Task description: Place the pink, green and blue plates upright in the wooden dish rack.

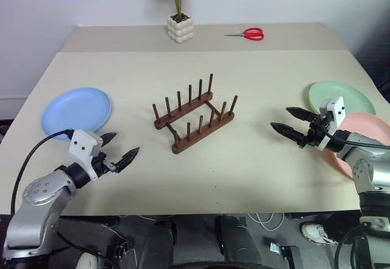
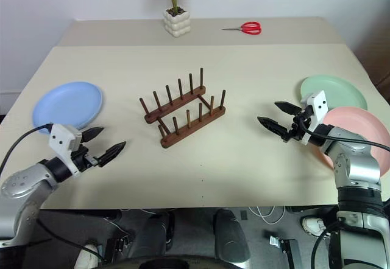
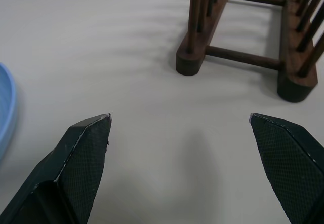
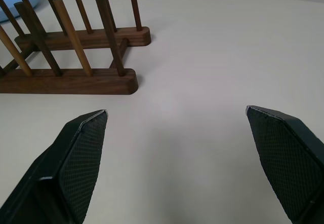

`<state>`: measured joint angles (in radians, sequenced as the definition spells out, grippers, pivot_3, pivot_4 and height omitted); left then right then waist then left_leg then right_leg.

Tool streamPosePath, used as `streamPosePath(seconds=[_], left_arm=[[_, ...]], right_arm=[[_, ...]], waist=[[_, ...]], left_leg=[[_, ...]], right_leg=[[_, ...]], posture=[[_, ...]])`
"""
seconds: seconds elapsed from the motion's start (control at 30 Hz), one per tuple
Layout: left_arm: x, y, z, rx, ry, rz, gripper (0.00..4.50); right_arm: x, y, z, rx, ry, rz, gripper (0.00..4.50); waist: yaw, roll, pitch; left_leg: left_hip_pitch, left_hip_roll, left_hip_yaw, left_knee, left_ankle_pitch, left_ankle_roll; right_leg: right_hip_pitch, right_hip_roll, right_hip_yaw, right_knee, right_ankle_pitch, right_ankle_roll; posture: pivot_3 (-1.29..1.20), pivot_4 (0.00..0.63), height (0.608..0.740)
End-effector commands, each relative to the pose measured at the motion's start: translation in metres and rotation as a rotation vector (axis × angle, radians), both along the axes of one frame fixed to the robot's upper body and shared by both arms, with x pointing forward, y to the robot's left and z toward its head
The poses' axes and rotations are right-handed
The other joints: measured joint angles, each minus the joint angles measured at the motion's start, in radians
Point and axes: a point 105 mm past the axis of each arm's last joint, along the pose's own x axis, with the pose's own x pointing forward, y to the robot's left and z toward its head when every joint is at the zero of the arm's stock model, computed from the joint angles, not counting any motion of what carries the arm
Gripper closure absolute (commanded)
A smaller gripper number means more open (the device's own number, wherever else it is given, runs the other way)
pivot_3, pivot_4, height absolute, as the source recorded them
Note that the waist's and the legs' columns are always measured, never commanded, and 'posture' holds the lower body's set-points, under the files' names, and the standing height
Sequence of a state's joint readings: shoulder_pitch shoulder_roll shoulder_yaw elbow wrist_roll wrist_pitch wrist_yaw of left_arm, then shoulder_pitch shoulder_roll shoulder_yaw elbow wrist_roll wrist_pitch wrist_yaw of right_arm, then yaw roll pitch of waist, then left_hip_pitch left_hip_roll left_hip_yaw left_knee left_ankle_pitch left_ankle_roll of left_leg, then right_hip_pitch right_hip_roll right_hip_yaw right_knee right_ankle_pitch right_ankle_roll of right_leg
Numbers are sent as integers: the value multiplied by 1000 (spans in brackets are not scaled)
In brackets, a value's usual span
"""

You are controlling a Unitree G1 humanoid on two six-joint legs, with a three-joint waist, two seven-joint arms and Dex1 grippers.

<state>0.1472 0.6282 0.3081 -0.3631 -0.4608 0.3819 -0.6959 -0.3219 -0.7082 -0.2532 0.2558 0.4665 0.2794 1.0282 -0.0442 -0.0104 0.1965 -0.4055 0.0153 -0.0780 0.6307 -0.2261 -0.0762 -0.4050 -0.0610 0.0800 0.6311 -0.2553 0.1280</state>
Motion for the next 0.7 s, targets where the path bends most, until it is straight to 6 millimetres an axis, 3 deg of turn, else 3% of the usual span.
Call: streamPosePath(seconds=[0.03,0.57,0.7], left_arm=[[-3,-2,13,5,-40,-19,0],[-20,-18,2,6,2,-56,0],[-20,-23,-9,0,38,-84,0]], right_arm=[[0,-2,17,-2,-63,3,27],[17,17,16,12,-98,26,27],[17,23,13,22,-103,32,27]], waist=[[1,0,0],[0,0,0],[0,0,0]], left_leg=[[0,0,0,0,0,0],[0,0,0,0,0,0],[0,0,0,0,0,0]], right_leg=[[0,0,0,0,0,0],[0,0,0,0,0,0],[0,0,0,0,0,0]], posture=[[0,150,730],[0,150,730],[0,150,730]])
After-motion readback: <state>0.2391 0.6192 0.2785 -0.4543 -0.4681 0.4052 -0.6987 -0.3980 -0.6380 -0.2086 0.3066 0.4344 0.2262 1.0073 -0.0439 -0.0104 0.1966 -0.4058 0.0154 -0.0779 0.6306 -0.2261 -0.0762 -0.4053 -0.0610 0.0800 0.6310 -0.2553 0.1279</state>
